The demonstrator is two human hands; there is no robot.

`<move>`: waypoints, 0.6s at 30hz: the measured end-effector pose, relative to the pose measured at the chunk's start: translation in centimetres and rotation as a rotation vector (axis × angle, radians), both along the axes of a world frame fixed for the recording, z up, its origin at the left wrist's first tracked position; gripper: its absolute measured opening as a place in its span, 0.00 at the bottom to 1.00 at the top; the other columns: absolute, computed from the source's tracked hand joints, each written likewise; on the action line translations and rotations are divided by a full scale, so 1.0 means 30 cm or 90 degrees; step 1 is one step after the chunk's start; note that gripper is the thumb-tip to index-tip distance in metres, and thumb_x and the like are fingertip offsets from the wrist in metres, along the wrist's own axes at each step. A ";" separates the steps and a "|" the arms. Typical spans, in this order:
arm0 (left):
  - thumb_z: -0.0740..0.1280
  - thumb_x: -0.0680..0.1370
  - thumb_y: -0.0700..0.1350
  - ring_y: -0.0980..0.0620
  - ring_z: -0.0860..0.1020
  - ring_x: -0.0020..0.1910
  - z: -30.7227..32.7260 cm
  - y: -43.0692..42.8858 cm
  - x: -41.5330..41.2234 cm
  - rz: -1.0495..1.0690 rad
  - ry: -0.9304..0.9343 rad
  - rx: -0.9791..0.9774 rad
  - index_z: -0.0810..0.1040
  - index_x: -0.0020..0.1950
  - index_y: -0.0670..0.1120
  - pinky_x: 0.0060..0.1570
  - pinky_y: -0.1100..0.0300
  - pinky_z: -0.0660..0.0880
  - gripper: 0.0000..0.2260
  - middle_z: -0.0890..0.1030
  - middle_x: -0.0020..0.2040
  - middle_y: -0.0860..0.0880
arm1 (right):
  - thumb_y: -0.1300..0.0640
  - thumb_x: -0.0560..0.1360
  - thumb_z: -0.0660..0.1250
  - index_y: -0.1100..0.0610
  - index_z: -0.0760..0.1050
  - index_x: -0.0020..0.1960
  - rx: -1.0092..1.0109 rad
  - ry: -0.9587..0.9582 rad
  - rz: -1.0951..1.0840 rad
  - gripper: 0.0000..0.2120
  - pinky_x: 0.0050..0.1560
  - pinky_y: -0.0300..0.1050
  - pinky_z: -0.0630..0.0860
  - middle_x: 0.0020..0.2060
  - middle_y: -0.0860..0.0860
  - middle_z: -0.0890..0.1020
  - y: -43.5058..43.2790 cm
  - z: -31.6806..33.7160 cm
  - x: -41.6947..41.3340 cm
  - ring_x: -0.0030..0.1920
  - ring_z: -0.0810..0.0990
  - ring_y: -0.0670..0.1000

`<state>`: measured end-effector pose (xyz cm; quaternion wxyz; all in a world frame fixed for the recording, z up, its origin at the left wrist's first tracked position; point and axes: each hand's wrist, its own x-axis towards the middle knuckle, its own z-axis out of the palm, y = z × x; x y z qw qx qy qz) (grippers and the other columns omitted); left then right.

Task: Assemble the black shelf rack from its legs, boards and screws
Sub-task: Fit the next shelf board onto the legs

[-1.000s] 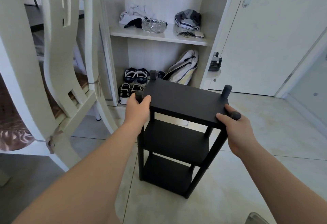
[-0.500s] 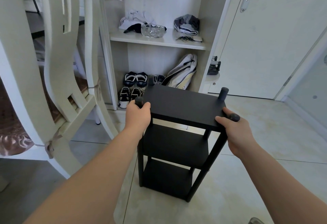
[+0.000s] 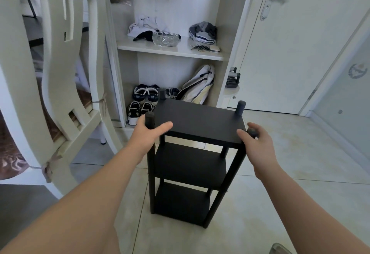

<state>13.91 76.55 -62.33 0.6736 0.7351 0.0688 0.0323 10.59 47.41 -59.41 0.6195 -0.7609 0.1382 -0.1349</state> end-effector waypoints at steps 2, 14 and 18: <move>0.80 0.67 0.56 0.57 0.75 0.57 -0.071 0.026 -0.007 -0.064 0.044 0.059 0.70 0.64 0.56 0.58 0.57 0.70 0.30 0.78 0.58 0.58 | 0.54 0.79 0.70 0.50 0.70 0.72 -0.107 -0.051 -0.032 0.23 0.66 0.50 0.73 0.62 0.44 0.77 -0.005 0.011 -0.015 0.63 0.76 0.49; 0.68 0.79 0.55 0.50 0.81 0.43 -0.357 -0.021 0.077 0.006 0.163 0.149 0.81 0.42 0.45 0.42 0.57 0.72 0.15 0.83 0.39 0.48 | 0.47 0.78 0.69 0.48 0.76 0.70 -0.898 -0.131 0.188 0.21 0.78 0.58 0.44 0.72 0.47 0.74 0.040 0.029 0.010 0.76 0.66 0.51; 0.69 0.79 0.55 0.50 0.81 0.37 -0.279 -0.125 0.107 0.027 0.029 0.115 0.79 0.42 0.46 0.33 0.62 0.72 0.13 0.81 0.34 0.47 | 0.50 0.78 0.70 0.50 0.74 0.73 -0.832 -0.106 0.154 0.23 0.76 0.57 0.53 0.69 0.46 0.76 -0.067 0.032 0.054 0.71 0.72 0.51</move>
